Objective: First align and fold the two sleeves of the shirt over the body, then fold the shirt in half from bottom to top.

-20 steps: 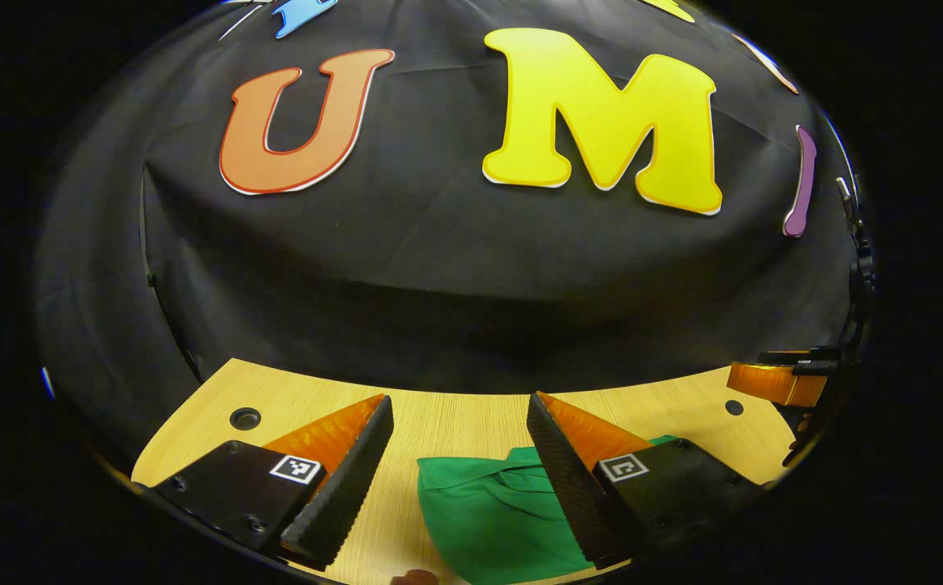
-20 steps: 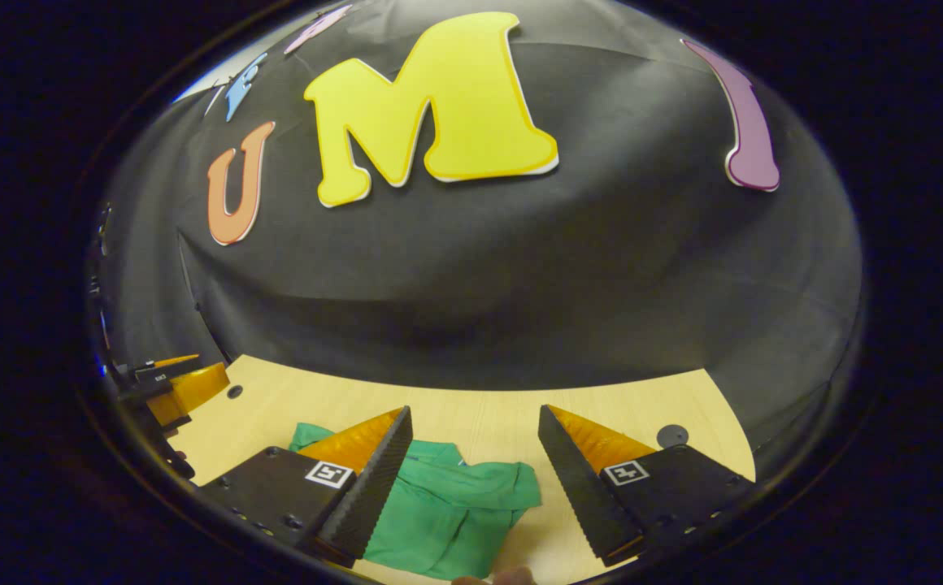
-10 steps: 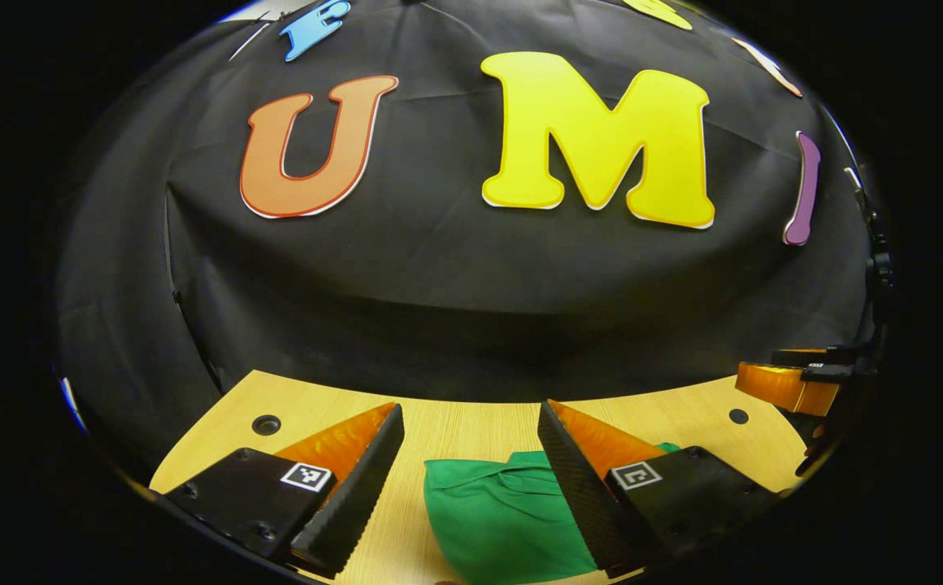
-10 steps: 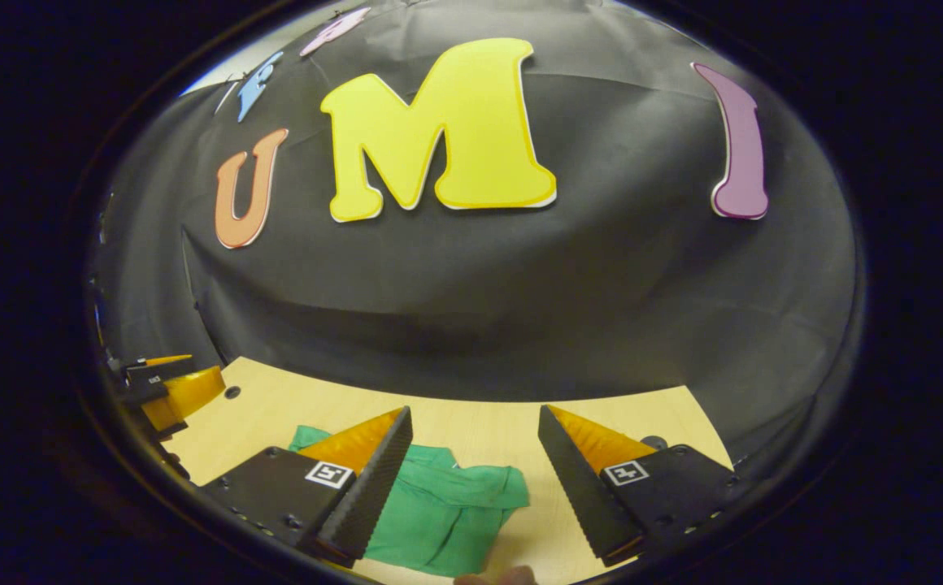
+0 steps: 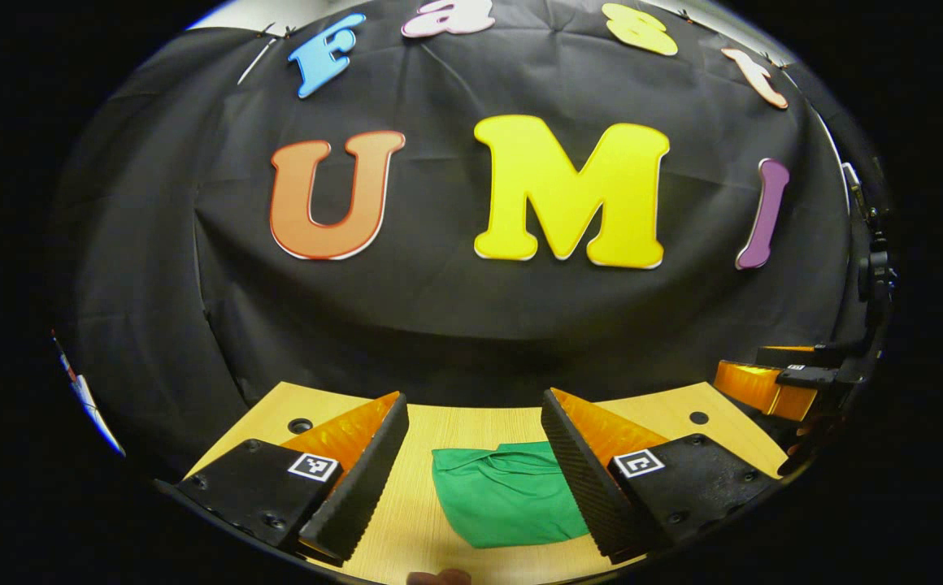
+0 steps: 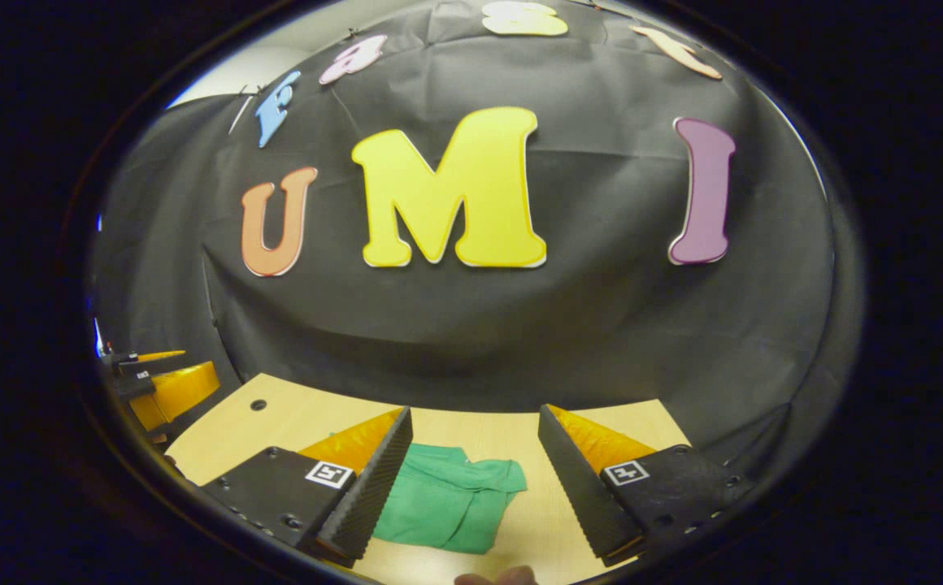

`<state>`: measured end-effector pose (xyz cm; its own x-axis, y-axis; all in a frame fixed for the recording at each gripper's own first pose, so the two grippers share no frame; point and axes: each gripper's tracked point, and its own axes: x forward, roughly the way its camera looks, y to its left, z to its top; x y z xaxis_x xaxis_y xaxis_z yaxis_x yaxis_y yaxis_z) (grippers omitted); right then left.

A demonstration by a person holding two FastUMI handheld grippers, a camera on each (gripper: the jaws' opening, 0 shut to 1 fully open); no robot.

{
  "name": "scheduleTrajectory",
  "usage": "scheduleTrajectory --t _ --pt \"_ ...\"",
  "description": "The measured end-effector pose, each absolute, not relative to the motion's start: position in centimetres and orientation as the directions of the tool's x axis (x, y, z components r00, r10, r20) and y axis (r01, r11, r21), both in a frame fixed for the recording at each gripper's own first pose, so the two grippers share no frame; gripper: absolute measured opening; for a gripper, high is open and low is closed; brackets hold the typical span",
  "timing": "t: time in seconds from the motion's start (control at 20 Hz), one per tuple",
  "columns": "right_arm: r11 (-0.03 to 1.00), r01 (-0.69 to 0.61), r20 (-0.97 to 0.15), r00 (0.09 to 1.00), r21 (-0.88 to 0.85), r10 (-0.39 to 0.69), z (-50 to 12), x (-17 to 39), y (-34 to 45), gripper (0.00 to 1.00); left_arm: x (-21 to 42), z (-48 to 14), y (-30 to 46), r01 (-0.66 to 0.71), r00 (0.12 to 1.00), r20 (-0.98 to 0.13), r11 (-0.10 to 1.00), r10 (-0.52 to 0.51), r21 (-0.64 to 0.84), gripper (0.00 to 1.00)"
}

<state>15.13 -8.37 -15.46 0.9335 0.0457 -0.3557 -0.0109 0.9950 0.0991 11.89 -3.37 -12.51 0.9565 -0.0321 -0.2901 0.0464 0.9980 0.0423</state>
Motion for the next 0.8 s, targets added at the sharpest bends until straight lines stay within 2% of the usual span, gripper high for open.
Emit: scheduleTrajectory --t 0.1,0.15,0.2,0.25,0.3,0.35,0.4,0.45,0.6,0.8 --pt "0.998 -0.013 -0.322 0.946 0.067 0.034 -13.1 11.3 -7.7 1.00 8.5 -9.8 -2.8 0.036 0.965 -0.261 0.998 -0.022 0.051 1.00" --pt "0.998 -0.016 -0.303 0.952 0.055 0.032 -12.0 9.4 -7.1 0.96 6.7 -8.5 -2.5 0.029 0.970 -0.244 0.998 -0.015 0.054 1.00" --pt "0.998 -0.017 -0.285 0.958 0.053 0.032 -10.8 7.4 -6.5 1.00 4.9 -7.3 -2.3 0.020 0.974 -0.228 0.998 -0.006 0.059 1.00" --pt "0.998 -0.013 -0.268 0.963 0.054 0.027 -9.7 5.4 -6.1 1.00 2.9 -6.3 -1.7 -0.002 0.976 -0.219 0.997 0.017 0.072 1.00" --pt "0.998 -0.006 -0.254 0.967 0.055 0.020 -8.7 3.4 -5.7 0.95 0.9 -5.5 -1.1 -0.016 0.977 -0.212 0.997 0.032 0.079 1.00" --pt "0.999 0.006 -0.232 0.973 0.051 0.006 -7.6 1.3 -5.5 0.99 -1.2 -4.8 -0.9 -0.023 0.978 -0.206 0.997 0.038 0.075 1.00" --pt "0.999 0.017 -0.213 0.977 0.045 -0.007 -6.6 -0.6 -5.2 0.94 -2.9 -4.2 -0.9 -0.023 0.979 -0.199 0.998 0.035 0.059 0.95" --pt "0.999 0.027 -0.203 0.979 0.046 -0.017 -6.0 -2.7 -4.9 0.96 -4.5 -3.7 -0.9 -0.024 0.981 -0.190 0.999 0.030 0.038 0.98" --pt "0.996 0.054 -0.208 0.977 0.069 -0.038 -5.2 -7.7 -3.6 0.95 -8.5 -2.2 -0.5 -0.018 0.985 -0.171 0.999 0.023 0.028 1.00" --pt "0.997 0.045 -0.210 0.977 0.067 -0.030 -4.3 -11.5 -1.0 0.95 -11.2 -0.9 0.7 -0.010 0.987 -0.163 1.000 0.014 0.026 1.00"
